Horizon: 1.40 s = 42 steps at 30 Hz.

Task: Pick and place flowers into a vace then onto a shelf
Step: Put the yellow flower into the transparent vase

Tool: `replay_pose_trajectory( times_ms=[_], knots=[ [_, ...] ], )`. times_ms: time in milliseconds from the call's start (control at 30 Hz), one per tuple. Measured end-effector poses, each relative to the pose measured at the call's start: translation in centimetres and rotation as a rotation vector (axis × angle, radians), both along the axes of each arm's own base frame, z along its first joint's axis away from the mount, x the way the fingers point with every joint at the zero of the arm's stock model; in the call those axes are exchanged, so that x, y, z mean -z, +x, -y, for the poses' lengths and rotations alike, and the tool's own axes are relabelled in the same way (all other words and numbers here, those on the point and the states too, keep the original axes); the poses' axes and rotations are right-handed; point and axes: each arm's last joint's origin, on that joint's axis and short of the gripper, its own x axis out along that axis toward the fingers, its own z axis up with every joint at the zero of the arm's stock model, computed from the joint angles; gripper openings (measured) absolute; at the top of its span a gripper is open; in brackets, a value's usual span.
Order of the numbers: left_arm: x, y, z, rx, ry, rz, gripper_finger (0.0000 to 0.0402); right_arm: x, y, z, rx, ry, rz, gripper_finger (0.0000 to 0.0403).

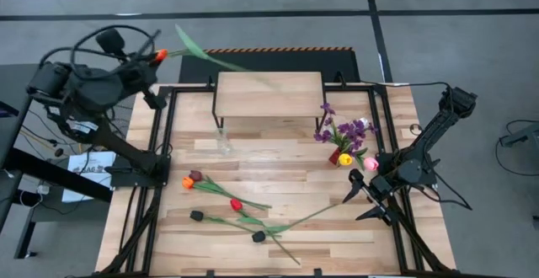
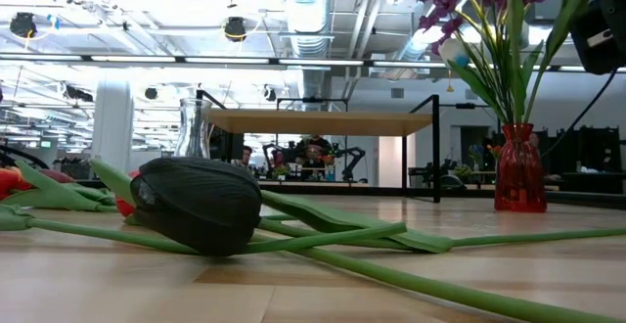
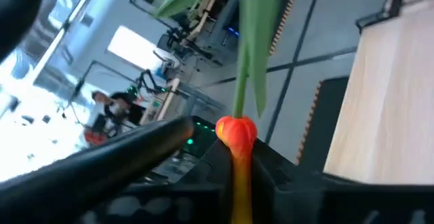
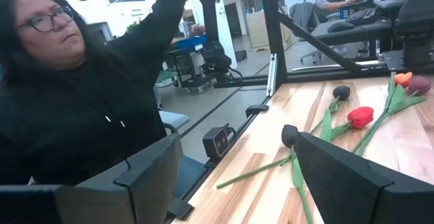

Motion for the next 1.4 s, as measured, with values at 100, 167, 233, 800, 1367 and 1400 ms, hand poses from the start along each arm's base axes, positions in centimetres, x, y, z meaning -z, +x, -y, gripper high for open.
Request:
replay_pose_trajectory(
  times_ms=[100,167,233,800,1367,1400],
  knots=[
    [0.2,-1.5,-0.5,0.000,-0.040,0.038,0.0003,0.0,0.0,0.0,0.000,-0.001,-0.001,0.0286],
    [0.2,-2.4,-0.9,-0.016,-0.050,0.056,0.0003,0.0,0.0,0.0,0.000,0.001,0.000,0.0286],
    [0.4,-3.7,-1.4,-0.053,-0.044,0.065,0.0002,0.0,0.0,0.0,0.001,0.000,0.000,0.0286],
    [11.1,-3.0,-2.1,0.003,-0.405,-0.198,0.0000,-1.6,-0.1,0.1,0.008,0.011,0.182,0.0286],
    [20.8,6.2,4.3,0.350,-0.664,-0.505,0.0000,-3.1,-0.5,0.2,-0.035,0.007,0.390,0.0286],
    [21.0,6.5,4.9,0.363,-0.651,-0.520,0.0000,-3.1,-0.5,0.2,-0.036,0.005,0.389,0.0286]
  ],
)
